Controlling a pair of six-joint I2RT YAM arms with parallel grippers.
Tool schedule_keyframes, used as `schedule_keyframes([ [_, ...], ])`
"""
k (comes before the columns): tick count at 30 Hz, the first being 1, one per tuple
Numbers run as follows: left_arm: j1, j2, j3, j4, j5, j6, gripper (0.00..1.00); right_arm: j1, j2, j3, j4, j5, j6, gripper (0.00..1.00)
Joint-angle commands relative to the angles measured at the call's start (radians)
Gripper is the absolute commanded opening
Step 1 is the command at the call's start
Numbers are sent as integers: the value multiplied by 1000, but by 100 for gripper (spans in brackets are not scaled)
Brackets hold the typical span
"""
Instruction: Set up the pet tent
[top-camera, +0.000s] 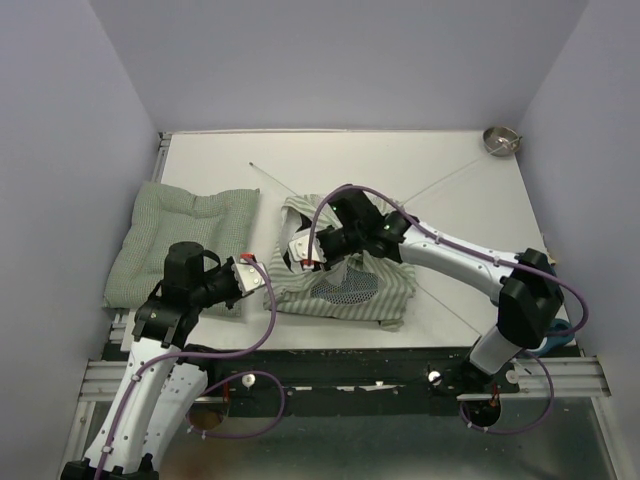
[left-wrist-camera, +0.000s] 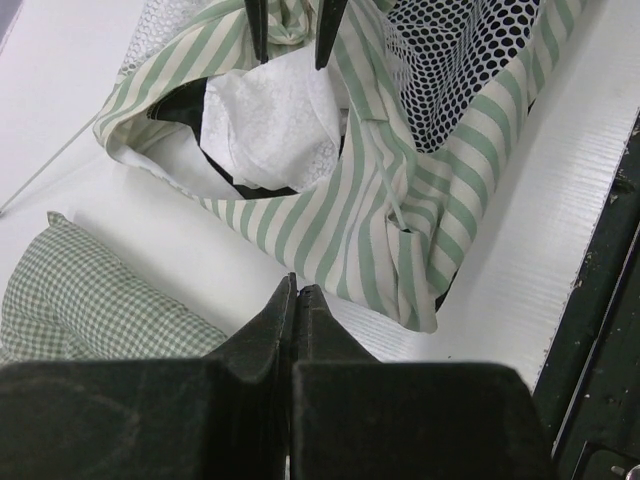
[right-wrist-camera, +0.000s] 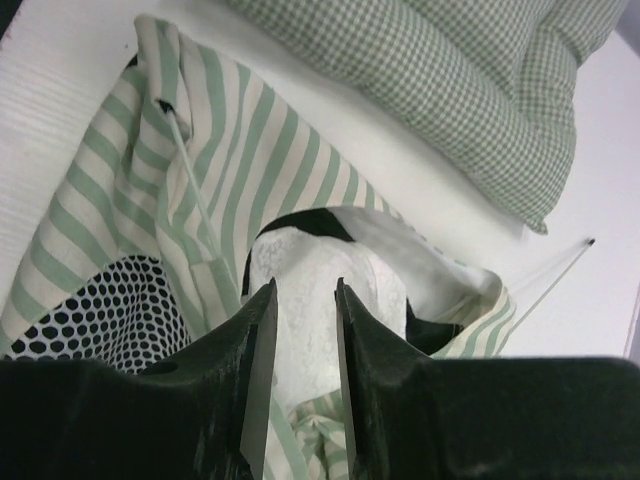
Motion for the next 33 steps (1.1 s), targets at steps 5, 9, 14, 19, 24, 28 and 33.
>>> schedule_keyframes([
  [5, 1, 40, 32, -15, 36, -36, 35, -53, -2, 15, -67, 31, 57, 44],
  [9, -1, 135, 72, 31, 50, -185, 56, -166, -53, 35, -73, 13, 328, 52],
  [14, -61, 398, 216, -7, -71, -349, 64, -358, -146, -36, -106, 115, 671, 58],
  [19, -217, 612, 371, -86, -131, -435, 66, -452, -153, -106, -153, 159, 874, 61],
  [24, -262, 774, 466, -136, -142, -486, 56, -452, -78, -111, -162, 119, 909, 63],
  [28, -263, 838, 491, -188, -146, -466, 42, -452, -28, -123, -145, 114, 917, 65],
  [33, -268, 844, 478, -216, -108, -449, 42, -452, -2, -139, -122, 73, 928, 65],
])
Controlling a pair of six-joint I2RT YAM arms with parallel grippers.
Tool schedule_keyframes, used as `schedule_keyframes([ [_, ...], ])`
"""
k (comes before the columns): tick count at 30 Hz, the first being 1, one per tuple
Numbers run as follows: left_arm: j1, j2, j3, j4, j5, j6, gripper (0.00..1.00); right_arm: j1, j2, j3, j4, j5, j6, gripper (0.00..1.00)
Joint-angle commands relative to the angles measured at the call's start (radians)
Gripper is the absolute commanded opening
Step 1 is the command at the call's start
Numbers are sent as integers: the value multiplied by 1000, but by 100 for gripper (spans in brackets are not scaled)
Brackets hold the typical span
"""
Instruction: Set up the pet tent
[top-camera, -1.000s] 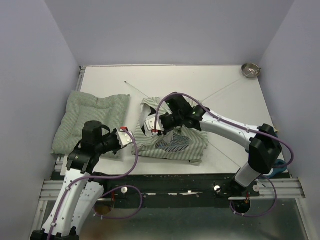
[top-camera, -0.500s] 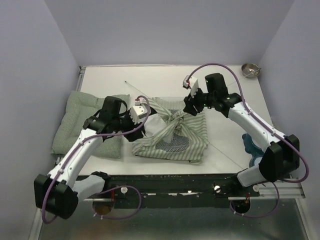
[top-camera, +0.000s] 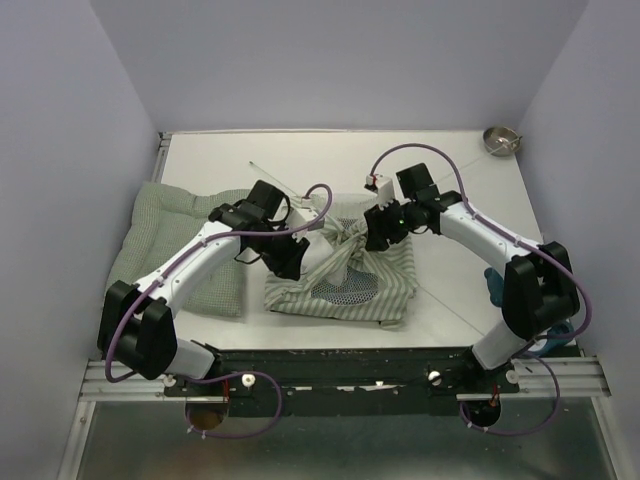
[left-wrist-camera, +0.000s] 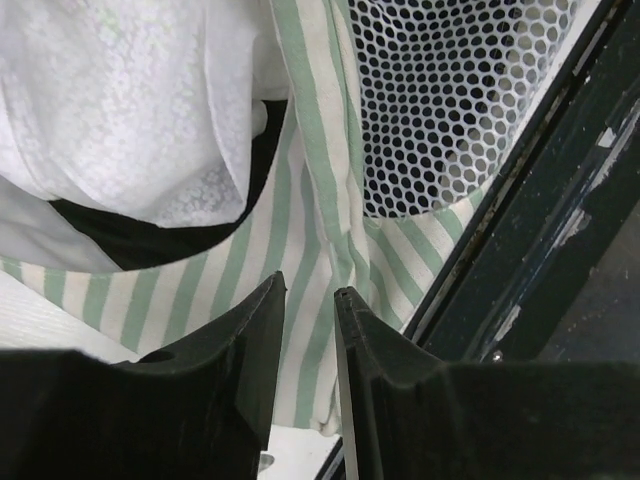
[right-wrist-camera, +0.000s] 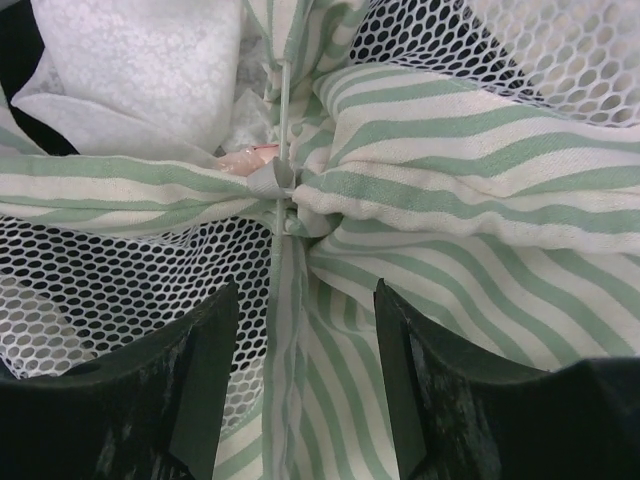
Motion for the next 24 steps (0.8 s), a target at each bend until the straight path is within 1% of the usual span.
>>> schedule_keyframes([
  [1, -7, -11, 3, -67, 19, -6, 43, 4, 18, -14, 7, -53, 40, 65],
  [4, -16, -22, -8, -56, 20, -28, 46, 4, 24, -23, 23, -80, 46, 64],
  [9, -38, -2, -12, -4, -3, -83, 47, 6, 52, -31, 50, -93, 72, 64],
  [13, -50, 30, -2, 12, -1, -95, 46, 9, 76, -31, 63, -98, 77, 62],
  [17, -64, 44, -5, 21, -19, -91, 43, 12, 92, -26, 81, -81, 83, 57],
  [19, -67, 53, -11, 22, -30, -86, 39, 11, 95, -25, 86, -75, 84, 53],
  [21, -67, 56, -17, 25, -35, -83, 34, 12, 98, -22, 86, -70, 84, 46],
  [22, -67, 54, -22, 28, -36, -83, 31, 12, 98, -22, 86, -67, 86, 43],
  [24, -67, 48, -23, 31, -39, -83, 20, 12, 95, -23, 87, -63, 89, 38],
])
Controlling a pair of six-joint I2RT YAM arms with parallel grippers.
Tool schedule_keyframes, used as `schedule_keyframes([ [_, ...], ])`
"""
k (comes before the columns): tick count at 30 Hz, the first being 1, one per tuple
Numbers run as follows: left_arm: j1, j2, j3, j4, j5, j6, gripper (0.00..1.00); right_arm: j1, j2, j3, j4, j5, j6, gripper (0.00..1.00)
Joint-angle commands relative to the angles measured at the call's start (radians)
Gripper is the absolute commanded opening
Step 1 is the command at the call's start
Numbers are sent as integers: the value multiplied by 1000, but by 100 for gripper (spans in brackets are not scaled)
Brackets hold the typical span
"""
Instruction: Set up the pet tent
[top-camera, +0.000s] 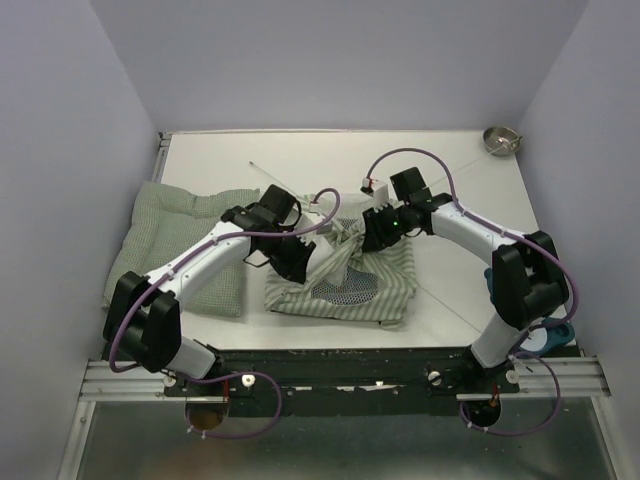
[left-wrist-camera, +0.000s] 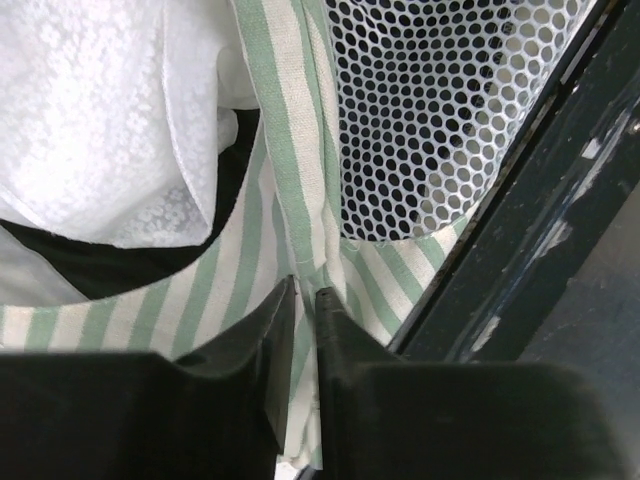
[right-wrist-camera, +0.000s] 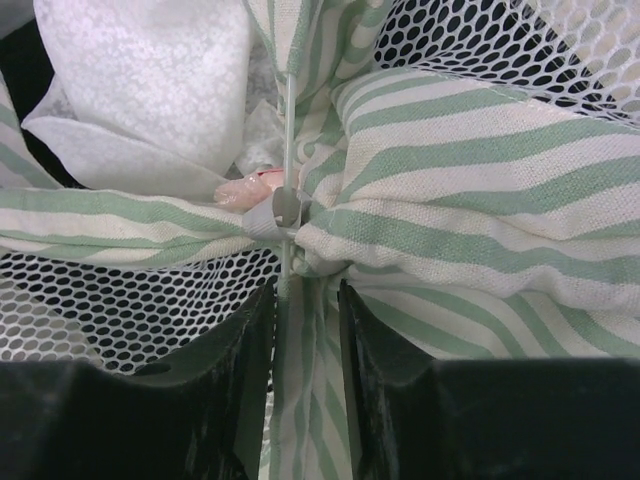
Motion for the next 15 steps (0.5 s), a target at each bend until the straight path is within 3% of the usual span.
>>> schedule_keyframes([
  [1, -3, -2, -22, 14, -28, -2, 14, 6, 10, -7, 26, 15, 19, 34],
  [3, -3, -11, -32, 2, -30, 8, 3, 6, 8, -2, 24, 35, 31, 23],
  [4, -3, -19, -37, -9, -31, 15, 0, 6, 8, -1, 26, 49, 35, 9],
  [5, -3, -25, -49, -18, -33, 24, 0, 6, 7, 1, 26, 61, 41, 1],
  [15, 6, -121, -163, -15, -63, 45, 0, -22, -41, -5, 53, 135, 151, 1],
])
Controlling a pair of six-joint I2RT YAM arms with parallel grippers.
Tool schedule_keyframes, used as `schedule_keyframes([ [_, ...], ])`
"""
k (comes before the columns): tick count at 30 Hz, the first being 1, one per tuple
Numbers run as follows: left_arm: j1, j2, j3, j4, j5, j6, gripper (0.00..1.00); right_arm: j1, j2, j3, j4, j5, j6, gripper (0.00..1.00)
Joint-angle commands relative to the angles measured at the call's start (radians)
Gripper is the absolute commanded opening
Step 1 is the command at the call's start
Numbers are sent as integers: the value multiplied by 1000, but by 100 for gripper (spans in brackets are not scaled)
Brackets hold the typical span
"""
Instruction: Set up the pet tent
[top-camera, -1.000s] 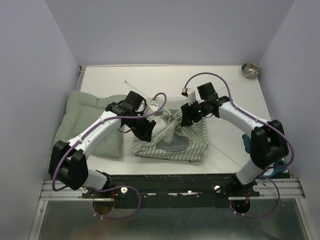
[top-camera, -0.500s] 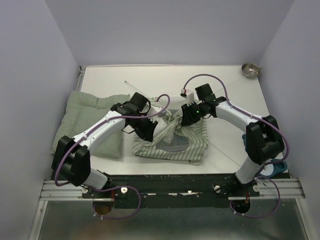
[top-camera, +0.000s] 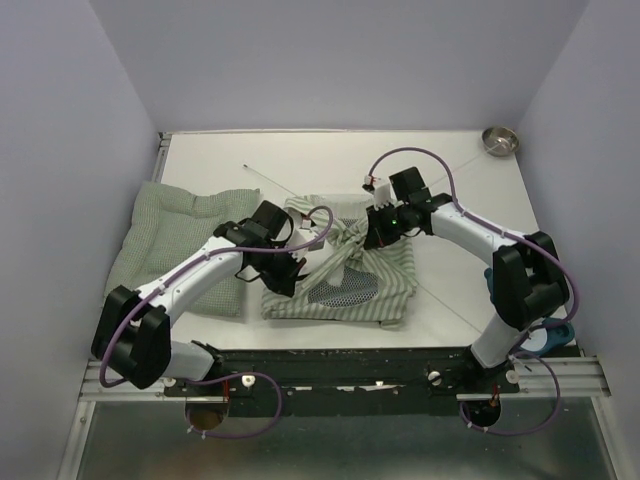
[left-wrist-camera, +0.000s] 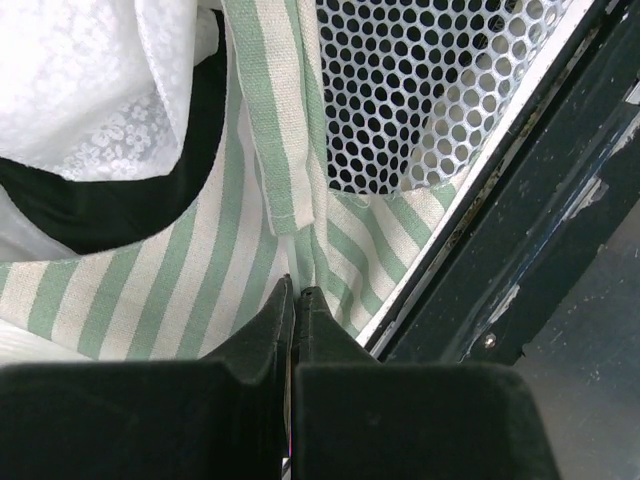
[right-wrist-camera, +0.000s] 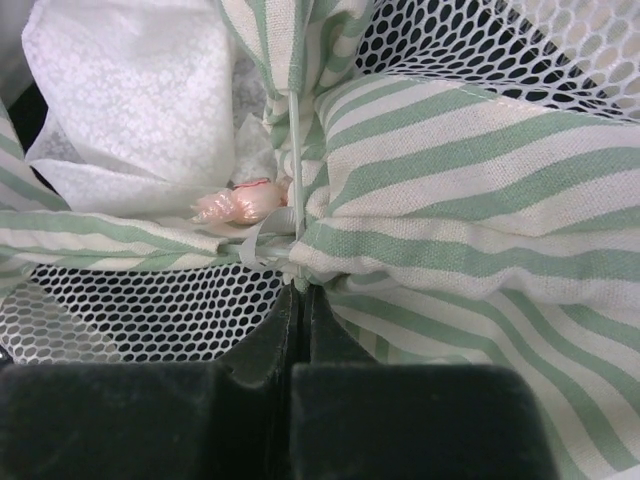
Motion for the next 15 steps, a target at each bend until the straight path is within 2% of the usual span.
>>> schedule_keyframes([
  [1, 4, -30, -12, -23, -29, 19, 0, -29, -47, -10, 45, 91, 75, 1],
  [6, 5, 5, -6, -29, -36, 20, 0, -79, -82, -27, 76, 135, 118, 1],
  [9, 5, 13, -6, -27, -43, 16, 0, -107, -88, -34, 85, 111, 116, 1],
  [13, 5, 39, 31, -23, -34, 23, 0, -106, -68, -47, 75, -65, 40, 1],
  [15, 5, 51, 48, 11, -28, 22, 0, -103, -55, -31, 20, -117, 29, 12],
])
